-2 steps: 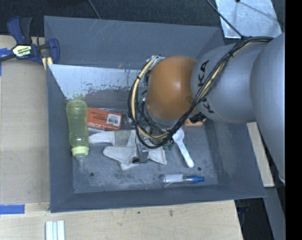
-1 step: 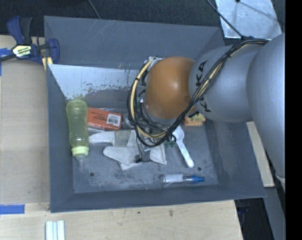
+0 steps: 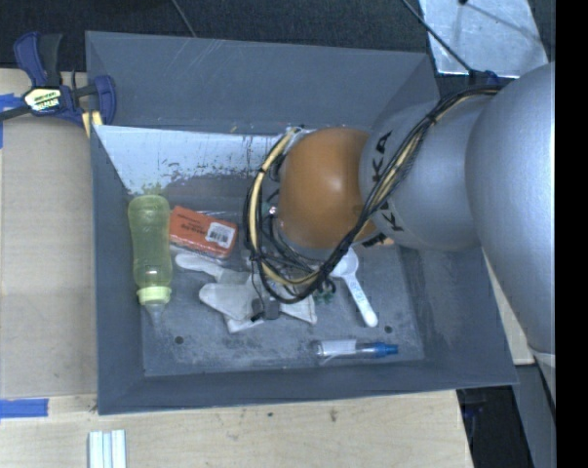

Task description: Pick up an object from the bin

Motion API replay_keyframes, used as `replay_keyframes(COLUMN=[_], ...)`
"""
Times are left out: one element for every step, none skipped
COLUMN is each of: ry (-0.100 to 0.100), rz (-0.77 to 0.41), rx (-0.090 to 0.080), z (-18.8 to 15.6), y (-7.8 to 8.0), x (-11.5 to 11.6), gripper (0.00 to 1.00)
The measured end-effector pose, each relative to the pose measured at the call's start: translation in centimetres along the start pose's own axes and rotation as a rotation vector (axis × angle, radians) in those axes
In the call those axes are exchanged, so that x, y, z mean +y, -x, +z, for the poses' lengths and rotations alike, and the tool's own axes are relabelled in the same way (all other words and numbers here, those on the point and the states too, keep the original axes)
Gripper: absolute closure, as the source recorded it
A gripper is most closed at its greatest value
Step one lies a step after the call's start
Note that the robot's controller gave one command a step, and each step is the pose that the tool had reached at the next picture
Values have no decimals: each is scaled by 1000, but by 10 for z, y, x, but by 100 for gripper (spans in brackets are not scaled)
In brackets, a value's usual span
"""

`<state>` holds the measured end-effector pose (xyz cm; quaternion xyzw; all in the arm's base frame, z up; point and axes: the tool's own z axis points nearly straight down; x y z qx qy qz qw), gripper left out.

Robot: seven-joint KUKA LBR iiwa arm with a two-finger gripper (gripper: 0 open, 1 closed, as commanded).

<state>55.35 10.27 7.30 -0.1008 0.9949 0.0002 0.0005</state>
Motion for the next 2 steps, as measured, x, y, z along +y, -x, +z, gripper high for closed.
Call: replay_keyframes(ry=[0, 0], rz=[0, -24], rx=[0, -2], z=[0, -128], y=[0, -6], x=[0, -31], gripper=[100, 100])
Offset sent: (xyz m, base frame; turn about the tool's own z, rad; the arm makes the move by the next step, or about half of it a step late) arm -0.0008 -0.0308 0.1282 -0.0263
